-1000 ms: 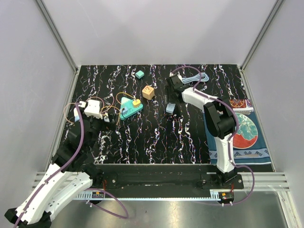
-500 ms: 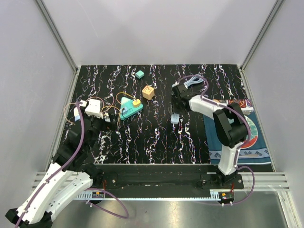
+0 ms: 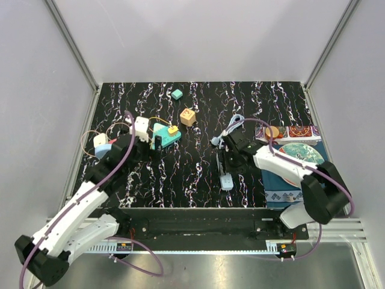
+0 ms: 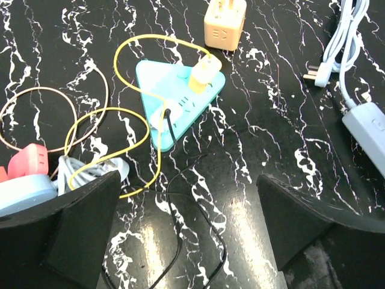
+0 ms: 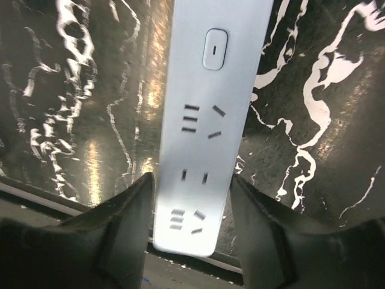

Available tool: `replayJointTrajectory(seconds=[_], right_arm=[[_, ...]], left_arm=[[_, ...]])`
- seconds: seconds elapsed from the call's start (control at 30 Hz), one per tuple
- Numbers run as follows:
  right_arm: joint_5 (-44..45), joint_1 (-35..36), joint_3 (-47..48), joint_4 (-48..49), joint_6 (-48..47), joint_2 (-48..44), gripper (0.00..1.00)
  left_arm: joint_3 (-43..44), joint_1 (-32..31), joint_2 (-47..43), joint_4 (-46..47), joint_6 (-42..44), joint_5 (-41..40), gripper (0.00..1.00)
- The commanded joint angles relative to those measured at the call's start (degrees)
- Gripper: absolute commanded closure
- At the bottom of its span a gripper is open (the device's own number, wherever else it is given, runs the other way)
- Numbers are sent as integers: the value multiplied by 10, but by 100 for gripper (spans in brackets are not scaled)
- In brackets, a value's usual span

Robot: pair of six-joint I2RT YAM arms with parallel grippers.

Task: Insert the plug
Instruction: Move the socket to the center of the board.

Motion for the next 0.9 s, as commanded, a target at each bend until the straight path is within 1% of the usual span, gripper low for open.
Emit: replayJointTrajectory(seconds=[0.0, 0.03, 0.1, 0.13, 0.2, 0.23, 0.3, 0.33, 0.4, 0.43, 0.5, 0.53, 0.57, 0.63, 0.7, 0.73, 0.87], right_arm=[[26, -1, 13, 19, -21, -80, 29], [44, 0, 16, 23, -28, -88, 26], [60, -1, 17, 37, -49, -111, 18], [67, -2, 16, 44, -54, -117, 16], [71, -1, 14, 63, -72, -129, 13], [78, -1, 12, 68, -79, -131, 12], [87, -2, 8, 86, -97, -137, 11], [96, -2, 5, 93, -102, -138, 11], [99, -1, -3, 116, -115, -143, 11], [96, -1, -7, 124, -116, -144, 11], [87, -2, -20, 154, -116, -148, 11], [77, -3, -25, 166, -115, -149, 11], [72, -2, -34, 176, -115, -148, 12], [53, -2, -37, 192, -118, -141, 12], [47, -2, -38, 198, -124, -131, 12], [31, -3, -39, 199, -127, -126, 12], [9, -3, -42, 211, -137, -113, 12]], left_arm=[[72, 3, 71, 51, -20, 8, 1], [96, 4, 111, 62, -14, 2, 1], [124, 10, 157, 75, -8, -2, 1], [156, 11, 207, 85, -7, -7, 1], [195, 25, 262, 93, -4, 0, 1], [239, 30, 320, 92, 2, 10, 1], [295, 52, 378, 84, 10, 24, 1], [349, 60, 434, 78, 21, 40, 1], [405, 83, 490, 74, 34, 58, 2], [461, 90, 545, 72, 47, 78, 2], [523, 112, 603, 53, 59, 99, 3], [582, 118, 657, 46, 65, 126, 4], [608, 130, 682, 34, 65, 138, 5], [662, 141, 743, 38, 85, 184, 6], [686, 156, 777, 49, 94, 201, 6], [704, 161, 805, 64, 98, 213, 6], [737, 186, 863, 116, 94, 251, 7]])
